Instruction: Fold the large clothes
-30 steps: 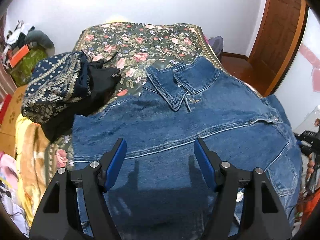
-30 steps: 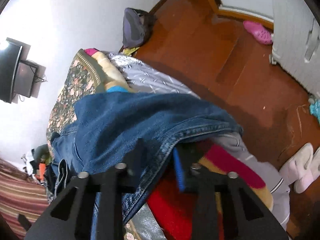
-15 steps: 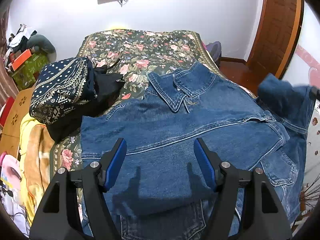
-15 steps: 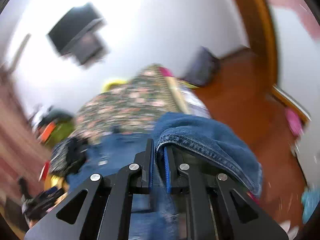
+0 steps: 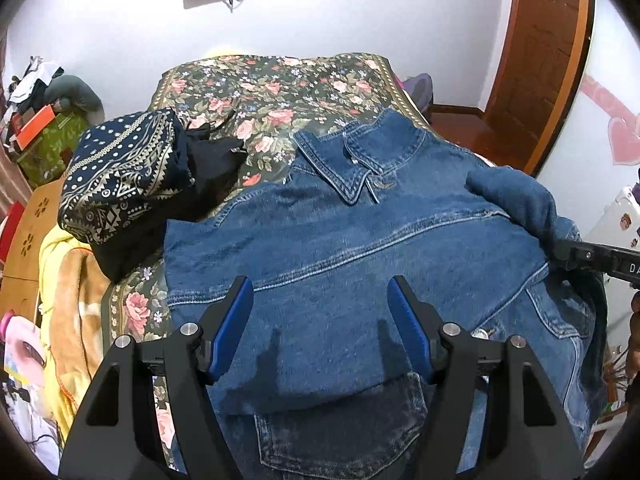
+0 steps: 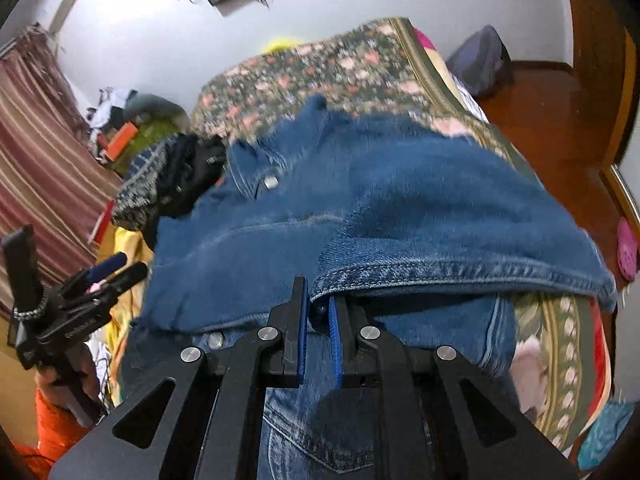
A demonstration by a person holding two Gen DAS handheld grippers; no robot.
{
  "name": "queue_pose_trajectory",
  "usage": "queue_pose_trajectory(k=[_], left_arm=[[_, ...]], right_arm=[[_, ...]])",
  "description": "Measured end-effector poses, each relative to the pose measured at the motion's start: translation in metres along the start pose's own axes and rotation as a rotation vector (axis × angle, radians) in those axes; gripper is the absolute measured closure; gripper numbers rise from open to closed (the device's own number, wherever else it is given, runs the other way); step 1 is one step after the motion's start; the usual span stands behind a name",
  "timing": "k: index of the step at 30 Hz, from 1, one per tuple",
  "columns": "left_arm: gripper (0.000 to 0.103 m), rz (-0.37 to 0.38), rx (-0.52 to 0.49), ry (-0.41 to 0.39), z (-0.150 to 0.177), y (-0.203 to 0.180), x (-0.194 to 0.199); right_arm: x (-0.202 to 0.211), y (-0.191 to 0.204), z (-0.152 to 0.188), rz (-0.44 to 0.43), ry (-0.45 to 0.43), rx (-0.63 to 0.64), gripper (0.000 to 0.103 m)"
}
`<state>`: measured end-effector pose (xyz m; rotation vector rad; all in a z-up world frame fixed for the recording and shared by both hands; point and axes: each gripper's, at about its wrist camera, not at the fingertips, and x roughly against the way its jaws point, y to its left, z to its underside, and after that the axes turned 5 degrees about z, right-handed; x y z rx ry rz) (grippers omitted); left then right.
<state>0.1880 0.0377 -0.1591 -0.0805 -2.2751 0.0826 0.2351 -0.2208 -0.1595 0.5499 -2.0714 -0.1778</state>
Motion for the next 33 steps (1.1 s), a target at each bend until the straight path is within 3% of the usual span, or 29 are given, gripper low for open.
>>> queue_pose_trajectory(k=[4,10,16,27,33], left_arm=[[0.034,0.004,-0.001,0.006,0.003,0.002,-0.002],[0.035,0.020,0.019,-0.013,0.002,0.004,0.000],[0.034,0.016,0.020,-0.022,-0.002,0.003,0.002],[0.034,0.007,0.030,0.013,-0.003,0.000,-0.009],[0.034,0.029,0.047,0.021,-0.006,-0.003,-0.012]], right_arm=[[0.016,0.002,-0.004,-0.011,0.013,-0.004,0.081],[0.052,-0.006,-0.008,0.005,-0.109,-0.044,0.060],[0.068,-0.050,-0.012,0.086,-0.202,-0.214,0.058],[0.012,-0.140,0.004,0.037,-0.072,-0.580,0.058],[-0.010,-0.158,0.001,-0.026,-0.065,-0.662,0.058]])
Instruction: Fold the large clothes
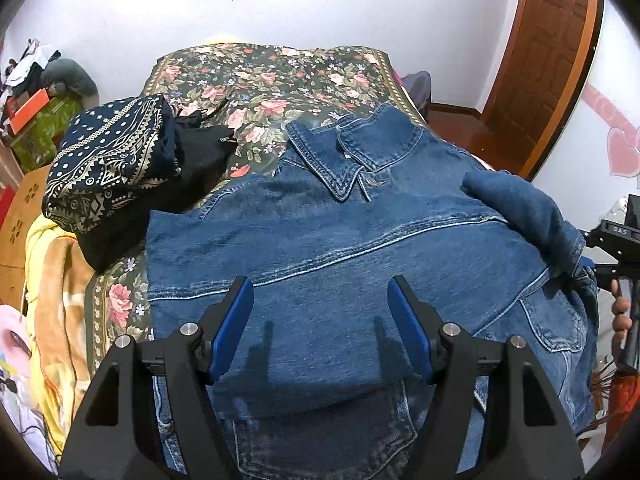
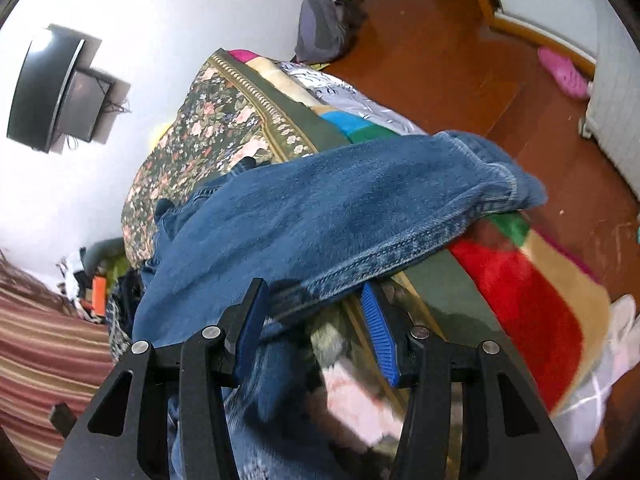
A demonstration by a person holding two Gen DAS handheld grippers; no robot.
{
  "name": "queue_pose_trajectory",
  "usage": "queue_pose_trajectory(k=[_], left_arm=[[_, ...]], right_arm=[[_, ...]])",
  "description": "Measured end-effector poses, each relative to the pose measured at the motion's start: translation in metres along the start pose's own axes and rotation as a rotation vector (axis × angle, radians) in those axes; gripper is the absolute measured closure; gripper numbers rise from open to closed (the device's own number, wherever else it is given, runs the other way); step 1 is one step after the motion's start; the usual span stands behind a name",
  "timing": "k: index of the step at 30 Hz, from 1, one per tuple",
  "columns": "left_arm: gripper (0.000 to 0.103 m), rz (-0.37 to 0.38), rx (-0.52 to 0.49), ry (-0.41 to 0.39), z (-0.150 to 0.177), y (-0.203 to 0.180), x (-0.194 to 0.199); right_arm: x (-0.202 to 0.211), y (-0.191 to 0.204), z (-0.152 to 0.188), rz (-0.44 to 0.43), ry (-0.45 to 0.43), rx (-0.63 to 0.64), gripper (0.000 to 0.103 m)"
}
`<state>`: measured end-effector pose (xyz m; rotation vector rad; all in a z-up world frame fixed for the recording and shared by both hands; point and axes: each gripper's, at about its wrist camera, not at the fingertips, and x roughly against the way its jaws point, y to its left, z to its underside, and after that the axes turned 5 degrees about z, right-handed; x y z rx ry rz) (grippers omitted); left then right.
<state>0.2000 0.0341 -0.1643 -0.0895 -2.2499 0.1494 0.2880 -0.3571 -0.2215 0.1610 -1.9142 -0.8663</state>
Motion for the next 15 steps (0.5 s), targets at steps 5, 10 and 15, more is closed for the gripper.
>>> queue_pose_trajectory(k=[5,10,15], left_arm=[[0.035,-0.004,0.006,-0.001,0.000,0.001,0.000],[0.035,-0.026,-0.004,-0.019,0.000,0.005,0.006],[0.035,-0.024,0.009,-0.042,0.000,0.013,0.014]], right_arm=[[-0.003,0.008,-0.008,0.014,-0.037,0.027,0.066],[0.018,0.032,-0.009,0.075,-0.115,0.156,0.087],[0.060,0.081,-0.012,-0.016,-0.208,0.281,0.090]])
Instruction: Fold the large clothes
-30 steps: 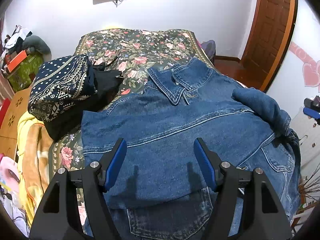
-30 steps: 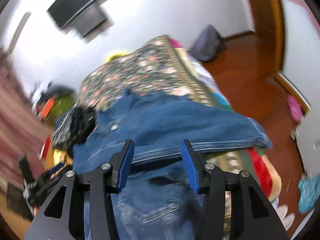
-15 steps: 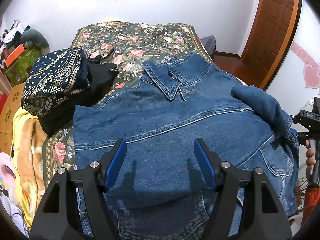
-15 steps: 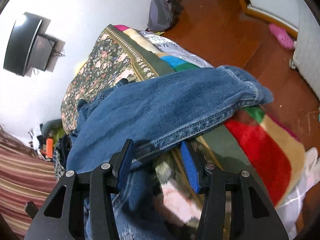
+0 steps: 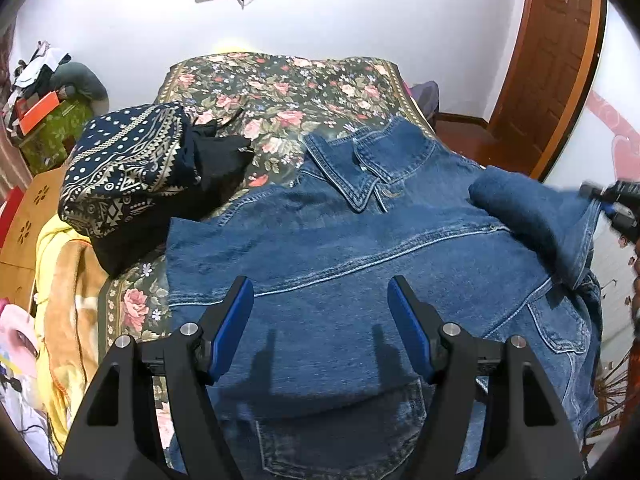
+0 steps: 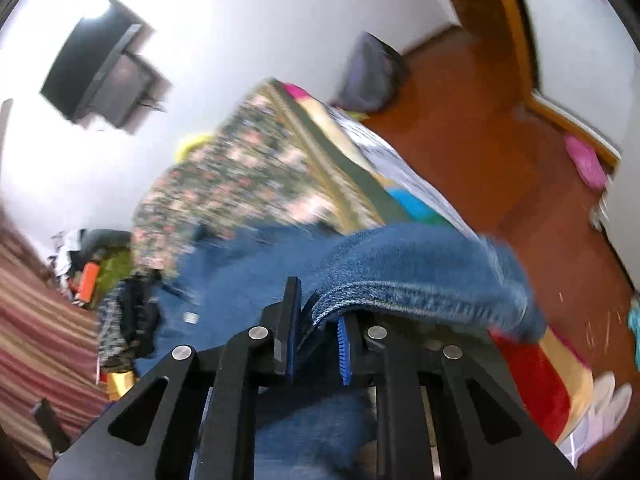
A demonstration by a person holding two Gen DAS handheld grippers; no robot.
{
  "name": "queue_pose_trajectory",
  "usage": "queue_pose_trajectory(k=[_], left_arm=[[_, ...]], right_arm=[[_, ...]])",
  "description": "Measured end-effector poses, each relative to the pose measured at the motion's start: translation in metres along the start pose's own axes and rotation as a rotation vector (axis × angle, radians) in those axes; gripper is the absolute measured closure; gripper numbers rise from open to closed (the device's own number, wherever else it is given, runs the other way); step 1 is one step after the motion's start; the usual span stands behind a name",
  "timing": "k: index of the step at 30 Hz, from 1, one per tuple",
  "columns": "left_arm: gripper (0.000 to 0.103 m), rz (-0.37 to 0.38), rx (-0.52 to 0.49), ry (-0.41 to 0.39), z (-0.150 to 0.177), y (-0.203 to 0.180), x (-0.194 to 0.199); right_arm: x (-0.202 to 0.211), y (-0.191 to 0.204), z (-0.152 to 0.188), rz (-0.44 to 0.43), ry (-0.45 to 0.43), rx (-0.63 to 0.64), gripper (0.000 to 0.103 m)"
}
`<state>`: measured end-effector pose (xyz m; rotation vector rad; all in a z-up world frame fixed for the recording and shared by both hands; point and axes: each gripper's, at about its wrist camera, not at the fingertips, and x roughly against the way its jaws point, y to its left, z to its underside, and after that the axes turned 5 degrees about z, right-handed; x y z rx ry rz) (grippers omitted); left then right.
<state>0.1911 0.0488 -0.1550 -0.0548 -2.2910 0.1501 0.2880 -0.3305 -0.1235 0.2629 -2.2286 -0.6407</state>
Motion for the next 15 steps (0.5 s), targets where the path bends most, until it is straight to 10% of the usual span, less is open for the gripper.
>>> queue_pose_trajectory(k=[7,15], left_arm=[[0.034,-0.001,0.014,-0.039,0.001,0.016,0.016],[0.035,-0.010,0.038,-0.077,0.008,0.042,0.038]], right_arm=[[0.037,0.102,0.002,-0.159,-0.067,0.247,0.091],[-0.009,0.203,0.079,-0.203,0.088,0.542,0.092]])
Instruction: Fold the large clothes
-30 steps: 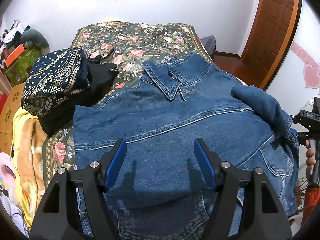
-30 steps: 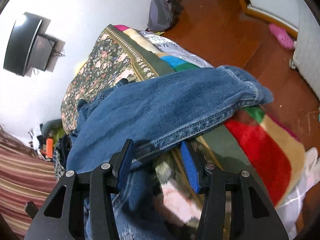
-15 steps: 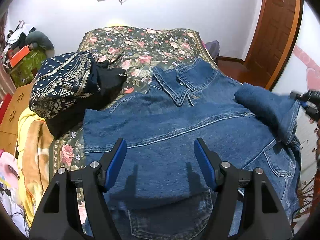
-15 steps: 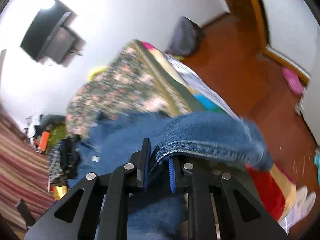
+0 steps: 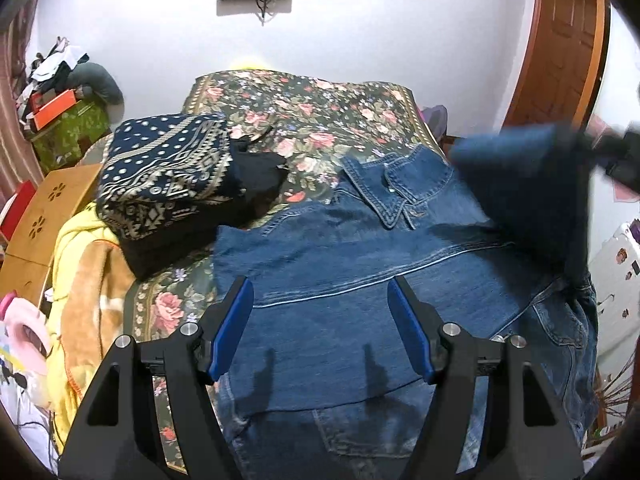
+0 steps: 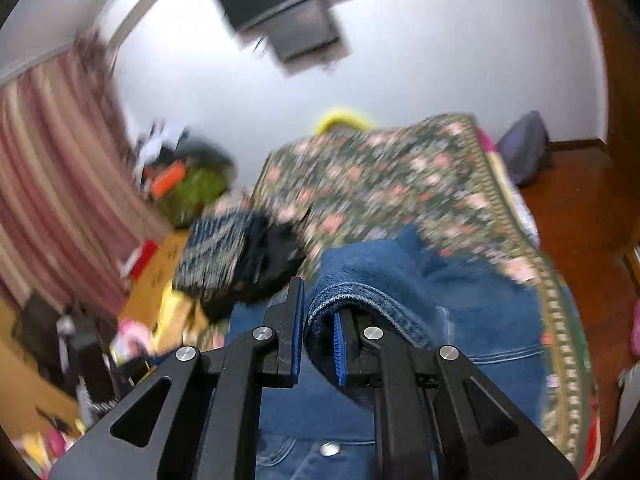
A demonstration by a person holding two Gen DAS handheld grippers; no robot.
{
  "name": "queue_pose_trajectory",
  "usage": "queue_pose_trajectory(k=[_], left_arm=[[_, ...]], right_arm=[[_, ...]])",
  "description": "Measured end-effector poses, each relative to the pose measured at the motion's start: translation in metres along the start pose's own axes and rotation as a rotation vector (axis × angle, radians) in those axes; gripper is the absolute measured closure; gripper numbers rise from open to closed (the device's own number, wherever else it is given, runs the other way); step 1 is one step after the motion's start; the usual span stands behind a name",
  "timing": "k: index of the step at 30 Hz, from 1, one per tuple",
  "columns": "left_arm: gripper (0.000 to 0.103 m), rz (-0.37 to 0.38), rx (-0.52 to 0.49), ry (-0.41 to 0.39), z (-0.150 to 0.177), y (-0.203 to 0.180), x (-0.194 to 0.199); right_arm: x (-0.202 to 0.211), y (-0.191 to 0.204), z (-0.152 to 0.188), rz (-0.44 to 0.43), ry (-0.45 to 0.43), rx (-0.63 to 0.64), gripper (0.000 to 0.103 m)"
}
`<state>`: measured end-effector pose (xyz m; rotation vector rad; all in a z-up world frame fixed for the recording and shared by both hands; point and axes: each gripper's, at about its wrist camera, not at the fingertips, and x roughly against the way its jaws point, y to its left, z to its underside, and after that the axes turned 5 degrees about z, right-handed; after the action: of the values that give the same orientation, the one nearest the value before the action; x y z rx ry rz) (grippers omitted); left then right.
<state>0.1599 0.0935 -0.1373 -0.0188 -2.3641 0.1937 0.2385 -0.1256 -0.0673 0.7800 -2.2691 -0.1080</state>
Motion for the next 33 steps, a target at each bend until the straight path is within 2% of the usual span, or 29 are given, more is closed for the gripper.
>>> queue_pose_trajectory(k=[6,7,10,15,18,22,27,29,33], left_arm=[[0.035,0.000,0.026,0.001,0.014,0.017,0.011],[0.035,-0.002,0.028,0.004,0.017,0.018,0.012],[0.035,-0.007,0.026,0.017,0.021,0.020,0.012],[0.035,-0.004,0.008,0.025,0.019,0.015,0.011],[0.034,0.006,-0.021,0.015,0.011,0.003,0.012],[0.034,0.018,-0.065,0.003,0.000,-0.016,0.011],[0.034,0.076,-0.136,0.014,-0.016,-0.052,0.001],[0.034,0.093,-0.180,0.026,-0.018,-0.070,-0.005],[0.034,0.117,-0.253,0.071,-0.017,-0.105,-0.025]], right_arm=[[-0.080,0.032,0.059,0.027,0.272,0.127,0.091],[-0.083,0.033,0.065,0.040,0.292,0.146,0.088],[-0.087,0.034,0.081,0.062,0.332,0.177,0.088],[-0.076,0.024,0.077,0.021,0.371,0.134,0.086],[-0.062,0.020,0.069,0.007,0.355,0.090,0.080],[-0.035,0.001,0.055,-0.015,0.266,0.009,0.063],[0.005,-0.035,0.041,0.038,0.143,-0.062,0.062],[0.017,-0.054,0.039,0.083,0.105,-0.091,0.060],[0.034,-0.090,0.041,0.250,0.050,-0.120,0.060]])
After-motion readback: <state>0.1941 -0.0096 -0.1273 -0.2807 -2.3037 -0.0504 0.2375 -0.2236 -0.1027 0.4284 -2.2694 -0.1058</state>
